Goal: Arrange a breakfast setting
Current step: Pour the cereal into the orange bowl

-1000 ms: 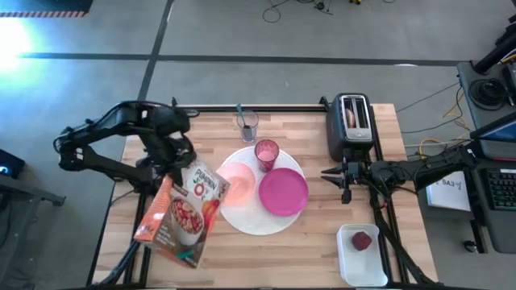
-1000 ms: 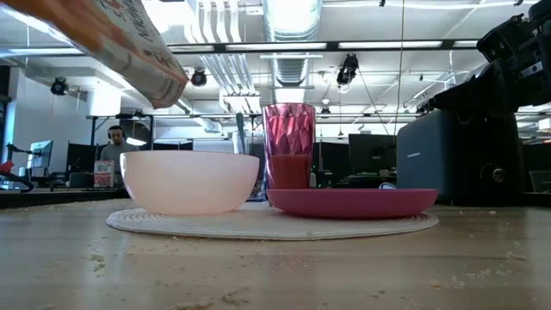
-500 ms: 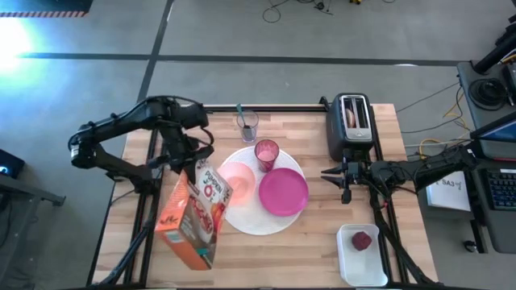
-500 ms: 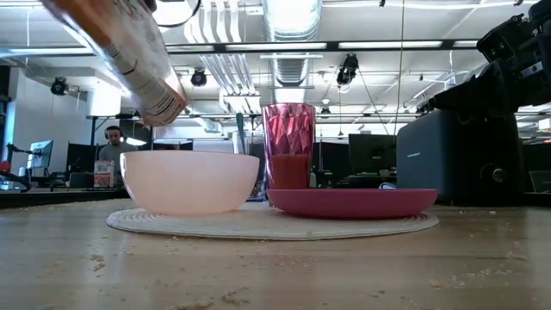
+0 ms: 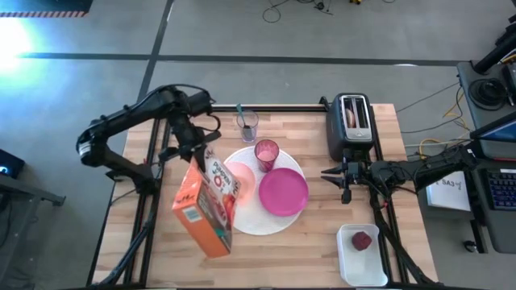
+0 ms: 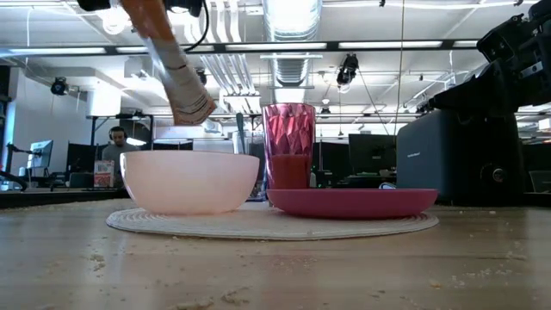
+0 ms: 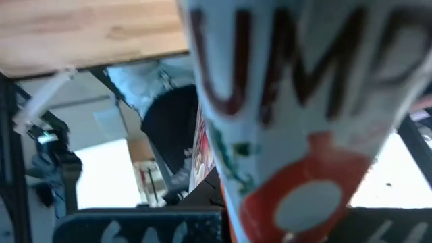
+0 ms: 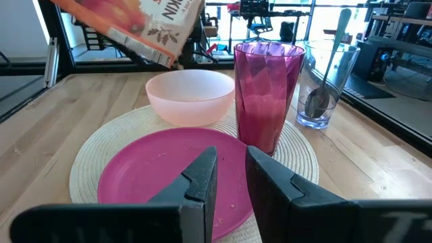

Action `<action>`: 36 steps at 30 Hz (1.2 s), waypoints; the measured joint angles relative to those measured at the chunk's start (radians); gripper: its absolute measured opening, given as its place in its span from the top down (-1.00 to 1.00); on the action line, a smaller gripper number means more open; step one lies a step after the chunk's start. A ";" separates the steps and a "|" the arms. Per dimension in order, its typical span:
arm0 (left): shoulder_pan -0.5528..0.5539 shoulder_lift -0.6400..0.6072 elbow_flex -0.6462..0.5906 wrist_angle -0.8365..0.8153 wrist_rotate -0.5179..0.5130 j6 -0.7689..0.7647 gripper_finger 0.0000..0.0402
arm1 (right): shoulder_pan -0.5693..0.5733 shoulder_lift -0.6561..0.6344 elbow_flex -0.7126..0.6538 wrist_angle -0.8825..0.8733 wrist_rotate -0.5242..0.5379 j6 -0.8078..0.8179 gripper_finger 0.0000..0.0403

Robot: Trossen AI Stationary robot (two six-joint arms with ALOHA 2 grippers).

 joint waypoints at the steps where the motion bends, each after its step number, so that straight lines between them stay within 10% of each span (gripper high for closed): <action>1: 0.005 0.004 0.000 0.000 0.018 0.000 1.00 | 0.000 0.000 0.000 0.000 0.000 0.000 0.66; 36: 0.097 -0.039 -0.132 -0.001 0.130 -0.061 1.00 | 0.000 0.000 0.000 0.000 0.000 0.000 0.66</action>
